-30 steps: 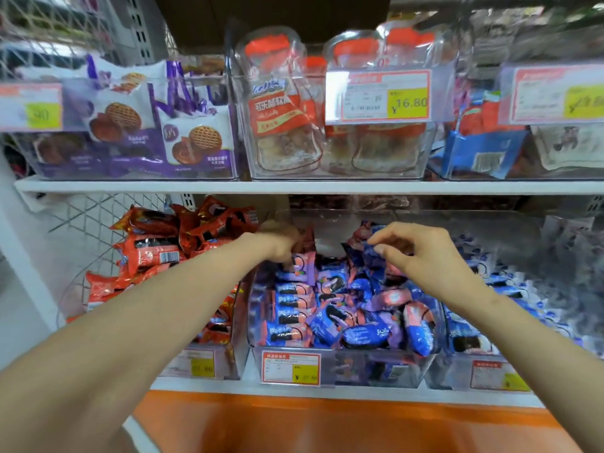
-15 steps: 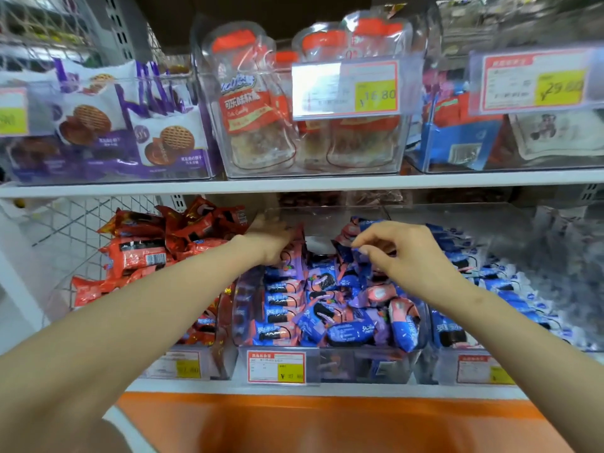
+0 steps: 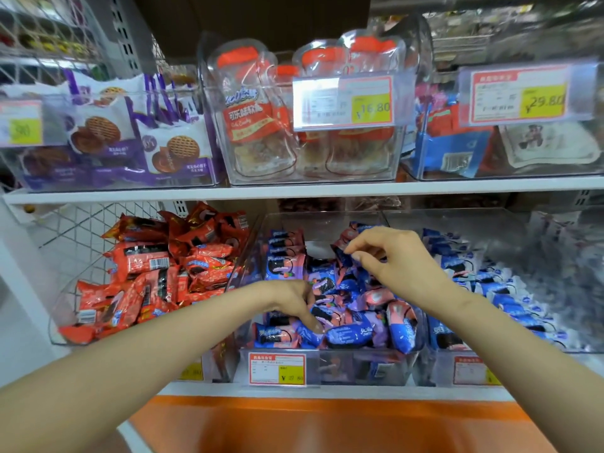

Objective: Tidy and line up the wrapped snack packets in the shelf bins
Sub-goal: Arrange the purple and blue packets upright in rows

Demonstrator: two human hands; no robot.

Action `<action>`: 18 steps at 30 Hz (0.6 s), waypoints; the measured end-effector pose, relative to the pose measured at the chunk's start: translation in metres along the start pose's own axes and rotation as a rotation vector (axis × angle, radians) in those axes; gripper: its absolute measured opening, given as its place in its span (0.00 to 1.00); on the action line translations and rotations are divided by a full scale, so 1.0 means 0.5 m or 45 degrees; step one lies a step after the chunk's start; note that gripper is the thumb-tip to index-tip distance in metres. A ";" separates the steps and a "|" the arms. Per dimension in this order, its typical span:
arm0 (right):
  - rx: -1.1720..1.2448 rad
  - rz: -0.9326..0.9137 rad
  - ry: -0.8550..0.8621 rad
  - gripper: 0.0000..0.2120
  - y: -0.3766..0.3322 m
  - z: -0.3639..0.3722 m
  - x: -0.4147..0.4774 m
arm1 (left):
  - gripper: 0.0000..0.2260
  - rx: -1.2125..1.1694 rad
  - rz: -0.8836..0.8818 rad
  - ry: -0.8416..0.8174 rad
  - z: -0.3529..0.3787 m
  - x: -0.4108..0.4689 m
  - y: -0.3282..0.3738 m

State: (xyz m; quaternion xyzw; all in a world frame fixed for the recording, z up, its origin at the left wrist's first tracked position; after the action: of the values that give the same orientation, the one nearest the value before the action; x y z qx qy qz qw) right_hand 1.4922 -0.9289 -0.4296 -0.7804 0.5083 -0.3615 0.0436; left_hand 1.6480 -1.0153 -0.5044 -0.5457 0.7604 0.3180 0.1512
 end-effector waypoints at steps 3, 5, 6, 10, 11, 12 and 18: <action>-0.028 -0.023 -0.020 0.07 -0.001 0.004 0.001 | 0.19 -0.085 0.054 0.044 0.000 -0.009 0.000; -0.037 -0.022 -0.038 0.07 -0.001 0.007 0.002 | 0.18 -0.148 0.082 0.062 -0.006 -0.016 -0.006; -0.041 -0.022 -0.048 0.07 -0.001 0.009 0.002 | 0.18 -0.165 0.102 0.098 -0.015 -0.019 -0.011; -0.056 -0.025 -0.056 0.07 -0.002 0.013 0.005 | 0.20 -0.147 0.167 0.375 -0.088 -0.041 -0.036; -0.061 -0.023 -0.057 0.07 -0.002 0.014 0.006 | 0.20 -0.169 0.173 0.398 -0.106 -0.048 -0.041; -0.068 -0.022 -0.060 0.07 -0.002 0.015 0.007 | 0.19 -0.163 0.181 0.413 -0.121 -0.055 -0.045; -0.062 -0.026 -0.055 0.07 0.001 0.022 0.014 | 0.20 0.246 0.083 0.562 -0.144 -0.047 -0.046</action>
State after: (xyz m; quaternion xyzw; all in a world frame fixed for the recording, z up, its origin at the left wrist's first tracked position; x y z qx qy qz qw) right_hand 1.5002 -0.9382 -0.4343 -0.7940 0.5081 -0.3324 0.0319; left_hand 1.6860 -1.0496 -0.4440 -0.5600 0.8192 0.1215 0.0225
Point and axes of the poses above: each hand's wrist, its own x-axis towards the middle knuckle, its own z-axis out of the palm, y = z × x, the point moved 3 cm from there along x, towards the middle knuckle, and after that the axes turned 10 degrees about -z, right-handed, at the moved point
